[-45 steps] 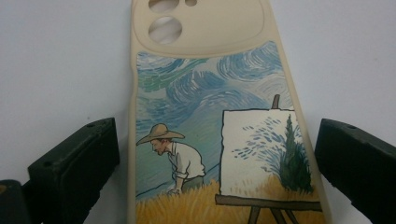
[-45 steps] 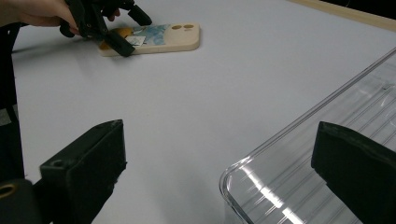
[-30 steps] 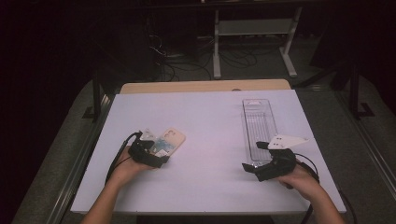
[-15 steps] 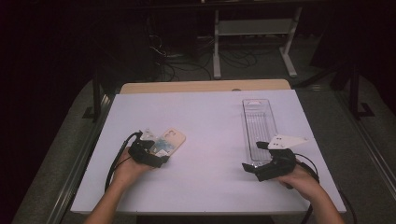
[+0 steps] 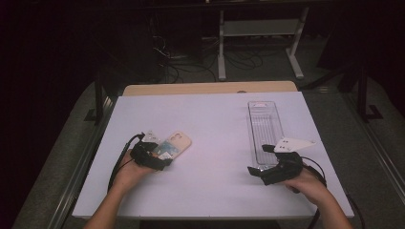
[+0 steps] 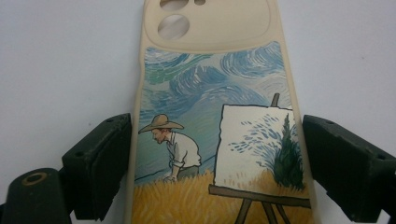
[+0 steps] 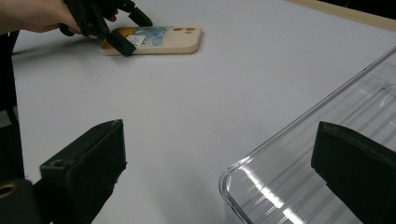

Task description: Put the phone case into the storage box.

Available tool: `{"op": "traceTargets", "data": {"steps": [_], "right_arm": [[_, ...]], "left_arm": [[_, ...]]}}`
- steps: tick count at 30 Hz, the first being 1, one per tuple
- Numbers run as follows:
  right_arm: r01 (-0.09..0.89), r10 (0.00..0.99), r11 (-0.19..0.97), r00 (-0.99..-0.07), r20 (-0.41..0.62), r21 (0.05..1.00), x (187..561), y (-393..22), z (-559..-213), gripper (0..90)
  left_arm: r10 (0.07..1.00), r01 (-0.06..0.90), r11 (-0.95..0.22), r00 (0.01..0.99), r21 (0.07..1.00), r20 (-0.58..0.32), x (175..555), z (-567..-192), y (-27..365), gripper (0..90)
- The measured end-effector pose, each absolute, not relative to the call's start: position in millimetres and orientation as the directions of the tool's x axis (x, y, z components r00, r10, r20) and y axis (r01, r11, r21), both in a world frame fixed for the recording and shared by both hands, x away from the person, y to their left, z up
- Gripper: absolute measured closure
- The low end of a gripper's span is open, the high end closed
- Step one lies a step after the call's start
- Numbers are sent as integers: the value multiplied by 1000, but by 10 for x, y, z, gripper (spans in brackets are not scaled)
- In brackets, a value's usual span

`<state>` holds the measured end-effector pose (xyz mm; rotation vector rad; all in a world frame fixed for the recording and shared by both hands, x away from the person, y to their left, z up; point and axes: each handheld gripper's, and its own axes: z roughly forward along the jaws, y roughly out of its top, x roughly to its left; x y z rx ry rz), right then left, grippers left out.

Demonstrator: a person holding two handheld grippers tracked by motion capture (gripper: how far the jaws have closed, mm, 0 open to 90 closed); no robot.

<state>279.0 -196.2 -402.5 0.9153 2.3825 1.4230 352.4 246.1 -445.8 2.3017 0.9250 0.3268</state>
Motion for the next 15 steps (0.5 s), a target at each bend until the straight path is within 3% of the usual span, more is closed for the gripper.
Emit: {"op": "traceTargets", "data": {"steps": [15], "right_arm": [[397, 609, 340, -784, 122, 853, 2789, -1962, -4025, 26]], "left_arm": [[624, 470, -614, 781, 635, 26, 3486, -4295, 2380, 109]]}}
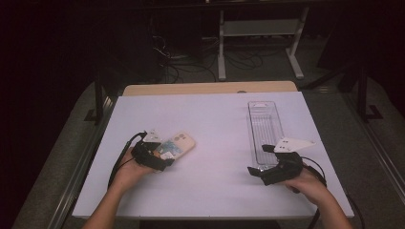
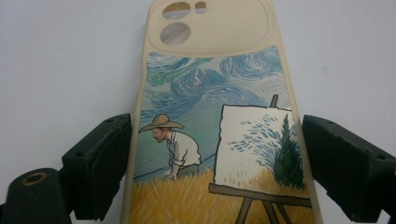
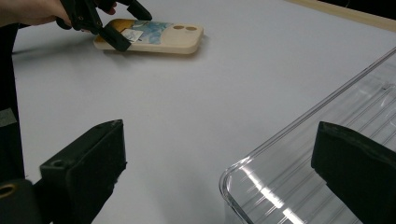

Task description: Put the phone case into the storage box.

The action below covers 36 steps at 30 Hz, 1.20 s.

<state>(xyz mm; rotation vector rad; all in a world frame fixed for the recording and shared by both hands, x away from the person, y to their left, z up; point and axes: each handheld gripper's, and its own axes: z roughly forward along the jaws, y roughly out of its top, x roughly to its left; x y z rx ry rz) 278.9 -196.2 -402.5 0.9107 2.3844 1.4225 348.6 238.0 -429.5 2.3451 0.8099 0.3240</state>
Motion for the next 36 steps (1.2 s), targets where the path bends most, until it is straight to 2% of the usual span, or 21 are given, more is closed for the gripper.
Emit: {"op": "traceTargets", "data": {"steps": [15, 36], "right_arm": [[397, 609, 338, -783, 123, 853, 2793, -1964, -4024, 26], [432, 610, 324, -775, 163, 842, 2874, -1978, -3977, 25]], "left_arm": [[568, 402, -621, 822, 673, 33, 3433, -4039, 2349, 109], [399, 282, -637, 917, 717, -6, 3408, -3701, 2202, 109]]}}
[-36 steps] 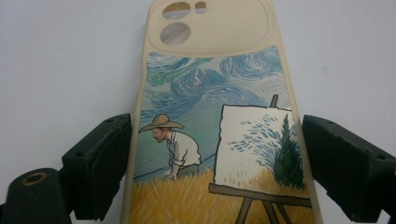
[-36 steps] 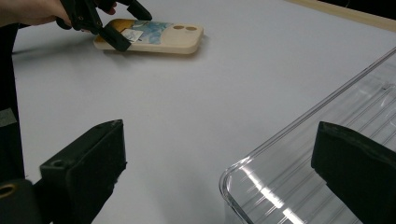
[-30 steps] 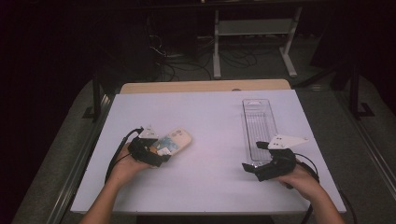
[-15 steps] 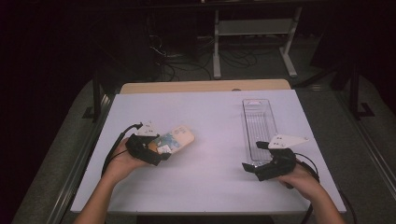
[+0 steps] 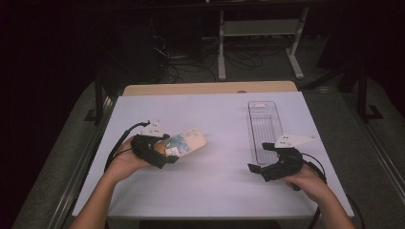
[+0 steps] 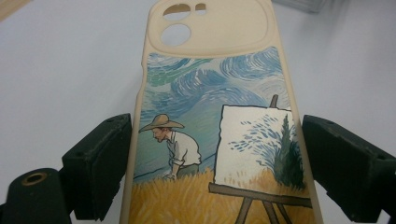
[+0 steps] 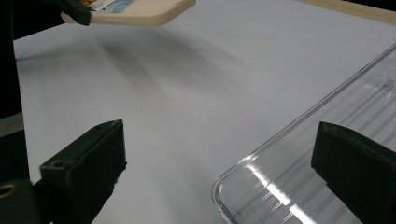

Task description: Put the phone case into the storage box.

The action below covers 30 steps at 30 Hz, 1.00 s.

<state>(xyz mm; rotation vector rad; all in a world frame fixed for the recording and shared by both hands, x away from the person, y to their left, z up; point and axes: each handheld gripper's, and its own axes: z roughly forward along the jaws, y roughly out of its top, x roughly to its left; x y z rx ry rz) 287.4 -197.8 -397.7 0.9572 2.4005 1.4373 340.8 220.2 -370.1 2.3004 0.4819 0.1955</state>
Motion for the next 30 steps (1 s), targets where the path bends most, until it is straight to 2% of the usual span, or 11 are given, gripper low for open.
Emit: {"op": "traceTargets", "data": {"steps": [10, 16, 30], "right_arm": [[410, 554, 368, -818, 157, 835, 2992, -1946, -3745, 19], [388, 512, 396, -846, 151, 832, 3072, -1877, -3657, 17], [336, 424, 461, -897, 128, 822, 3245, -1707, -3499, 0]], "left_arm": [[318, 224, -646, 948, 730, -9, 3411, -3534, 2093, 109], [288, 222, -635, 957, 739, -40, 3431, -3507, 2069, 109], [203, 160, -644, 979, 748, -35, 3407, -3481, 1990, 109]]}}
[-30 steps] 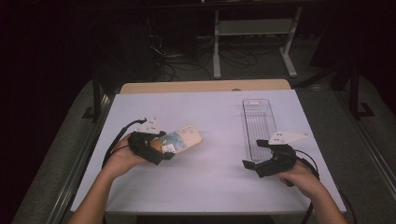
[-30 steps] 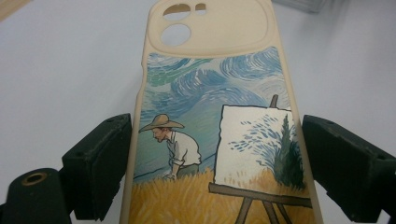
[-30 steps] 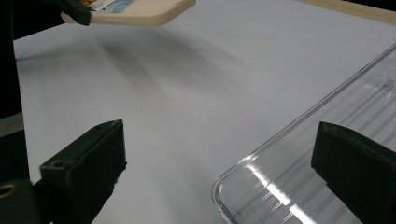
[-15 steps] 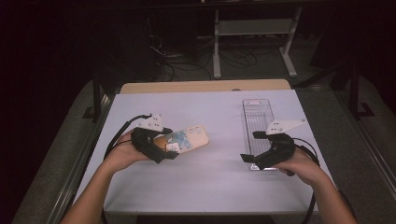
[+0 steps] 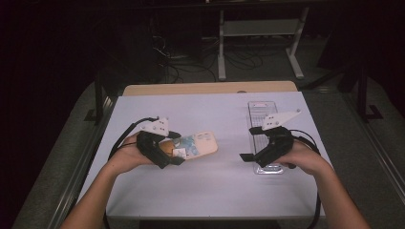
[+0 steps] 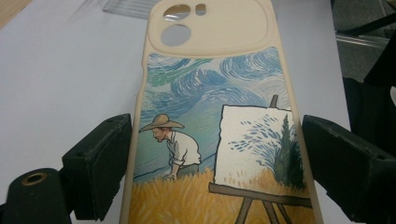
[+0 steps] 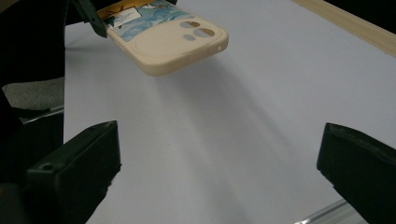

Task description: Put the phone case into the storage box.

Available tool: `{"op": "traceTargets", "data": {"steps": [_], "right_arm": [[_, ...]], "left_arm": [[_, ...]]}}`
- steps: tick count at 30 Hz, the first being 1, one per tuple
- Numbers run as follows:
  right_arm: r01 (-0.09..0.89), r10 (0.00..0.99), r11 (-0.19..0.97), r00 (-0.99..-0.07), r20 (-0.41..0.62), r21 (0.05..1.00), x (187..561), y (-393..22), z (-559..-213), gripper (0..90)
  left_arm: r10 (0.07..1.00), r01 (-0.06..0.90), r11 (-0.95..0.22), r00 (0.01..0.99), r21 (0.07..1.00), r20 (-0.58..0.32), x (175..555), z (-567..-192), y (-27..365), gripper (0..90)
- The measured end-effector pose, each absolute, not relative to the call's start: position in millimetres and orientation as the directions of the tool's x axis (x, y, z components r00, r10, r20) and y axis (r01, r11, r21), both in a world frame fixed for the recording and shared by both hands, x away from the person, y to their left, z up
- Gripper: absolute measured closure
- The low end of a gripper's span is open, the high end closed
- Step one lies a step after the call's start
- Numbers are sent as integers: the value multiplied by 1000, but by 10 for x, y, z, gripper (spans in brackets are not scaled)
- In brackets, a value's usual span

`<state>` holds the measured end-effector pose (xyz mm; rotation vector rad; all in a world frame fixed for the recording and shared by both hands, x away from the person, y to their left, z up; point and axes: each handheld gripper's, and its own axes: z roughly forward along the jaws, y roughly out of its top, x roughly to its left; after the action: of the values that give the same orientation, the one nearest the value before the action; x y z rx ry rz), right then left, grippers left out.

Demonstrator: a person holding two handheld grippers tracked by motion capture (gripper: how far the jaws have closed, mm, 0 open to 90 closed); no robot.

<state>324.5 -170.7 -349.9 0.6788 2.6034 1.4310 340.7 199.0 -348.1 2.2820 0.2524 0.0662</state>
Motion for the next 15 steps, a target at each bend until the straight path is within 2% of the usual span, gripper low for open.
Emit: {"op": "traceTargets", "data": {"steps": [15], "right_arm": [[289, 336, 519, -934, 119, 805, 3310, -1553, -3384, 0]], "left_arm": [[105, 72, -675, 994, 735, 0, 3378, -3392, 1847, 109]]}}
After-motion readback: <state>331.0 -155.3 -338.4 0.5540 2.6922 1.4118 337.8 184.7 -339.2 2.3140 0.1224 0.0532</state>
